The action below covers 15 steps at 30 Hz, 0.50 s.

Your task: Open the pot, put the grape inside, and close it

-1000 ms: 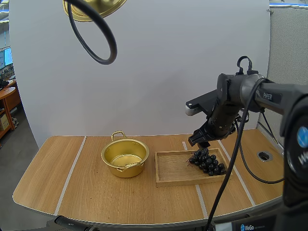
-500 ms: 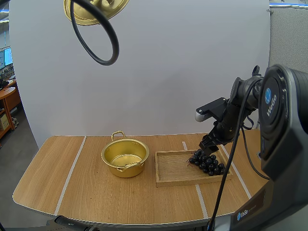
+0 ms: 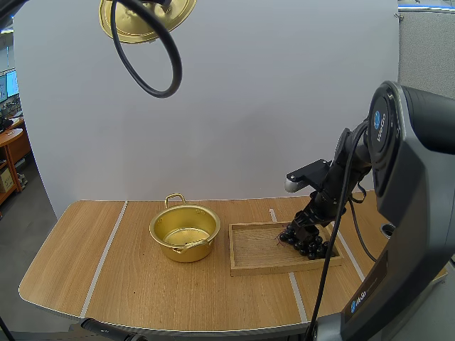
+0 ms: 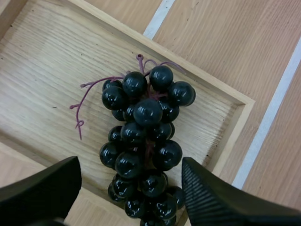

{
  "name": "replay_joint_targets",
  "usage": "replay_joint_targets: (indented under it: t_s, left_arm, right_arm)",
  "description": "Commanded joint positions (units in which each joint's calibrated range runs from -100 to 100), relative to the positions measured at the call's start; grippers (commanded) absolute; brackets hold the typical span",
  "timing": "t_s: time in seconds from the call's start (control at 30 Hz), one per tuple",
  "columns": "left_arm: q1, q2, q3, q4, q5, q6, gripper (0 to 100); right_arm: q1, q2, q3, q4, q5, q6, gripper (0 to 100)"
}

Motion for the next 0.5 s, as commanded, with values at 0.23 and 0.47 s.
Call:
replay_joint_targets:
  t_s: [0.23,0.47]
  left_arm:
    - [-0.21,0.2,-0.3,0.8,-0.8,-0.3,0]
    - [-0.21,0.2,-0.3,0.8,-0.6,-0.3,0]
  right_arm:
    - [-0.2,6.9,-0.4,1.0,-4.5,-1.4,100]
    - [-0.2,9.8,-0.4,0.9,-6.1,-1.4,100]
